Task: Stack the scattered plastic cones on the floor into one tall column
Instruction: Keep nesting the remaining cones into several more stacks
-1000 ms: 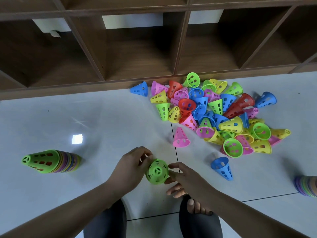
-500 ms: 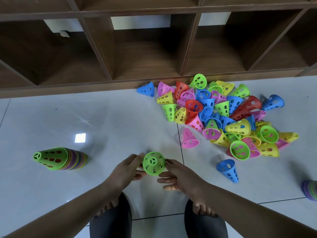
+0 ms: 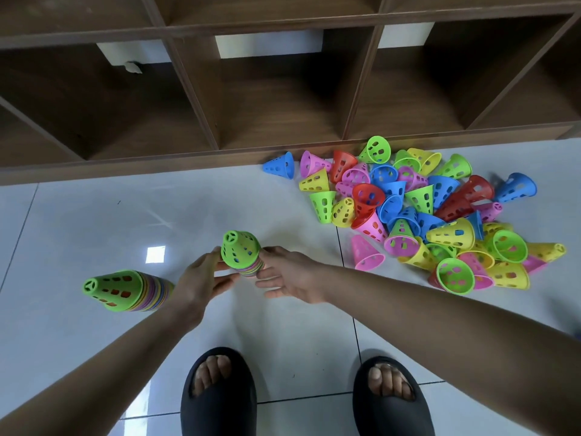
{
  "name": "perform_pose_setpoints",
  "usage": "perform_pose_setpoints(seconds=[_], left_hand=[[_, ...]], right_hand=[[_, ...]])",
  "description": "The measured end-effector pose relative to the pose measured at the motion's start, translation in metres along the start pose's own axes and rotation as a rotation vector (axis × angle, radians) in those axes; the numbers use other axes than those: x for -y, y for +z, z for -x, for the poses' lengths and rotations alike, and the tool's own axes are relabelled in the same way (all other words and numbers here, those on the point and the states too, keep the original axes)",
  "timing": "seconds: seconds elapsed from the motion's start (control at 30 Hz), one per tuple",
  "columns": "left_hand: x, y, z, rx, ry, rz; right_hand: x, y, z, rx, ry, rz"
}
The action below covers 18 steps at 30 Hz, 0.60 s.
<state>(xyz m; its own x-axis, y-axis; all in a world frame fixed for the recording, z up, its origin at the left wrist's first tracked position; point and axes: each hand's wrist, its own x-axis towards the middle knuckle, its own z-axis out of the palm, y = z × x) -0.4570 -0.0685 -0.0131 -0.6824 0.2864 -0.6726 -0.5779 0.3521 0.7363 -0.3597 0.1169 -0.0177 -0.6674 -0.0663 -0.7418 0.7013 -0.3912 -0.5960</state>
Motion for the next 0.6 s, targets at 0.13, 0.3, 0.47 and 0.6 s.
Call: perform_pose_setpoints(seconds=[0.13, 0.3, 0.47, 0.6], left_hand=[[0.007, -0.005, 0.001, 0.018, -0.006, -0.037], [0.028, 0.0, 0.008, 0.044, -0.122, -0.123], [0.025, 0.038, 0.027, 0.205, -0.147, -0.209], [0.014, 0.074, 0.029, 0.254, -0.084, -0.268]], right_hand=[[-0.002, -0.005, 0.002, -0.014, 0.012, 0.007], [-0.021, -0.035, 0.023, -0.142, -0.026, 0.036], [-0.027, -0.071, 0.062, -0.344, -0.155, 0.173], [-0.037, -0.1, 0.101, -0.545, -0.248, 0.473]])
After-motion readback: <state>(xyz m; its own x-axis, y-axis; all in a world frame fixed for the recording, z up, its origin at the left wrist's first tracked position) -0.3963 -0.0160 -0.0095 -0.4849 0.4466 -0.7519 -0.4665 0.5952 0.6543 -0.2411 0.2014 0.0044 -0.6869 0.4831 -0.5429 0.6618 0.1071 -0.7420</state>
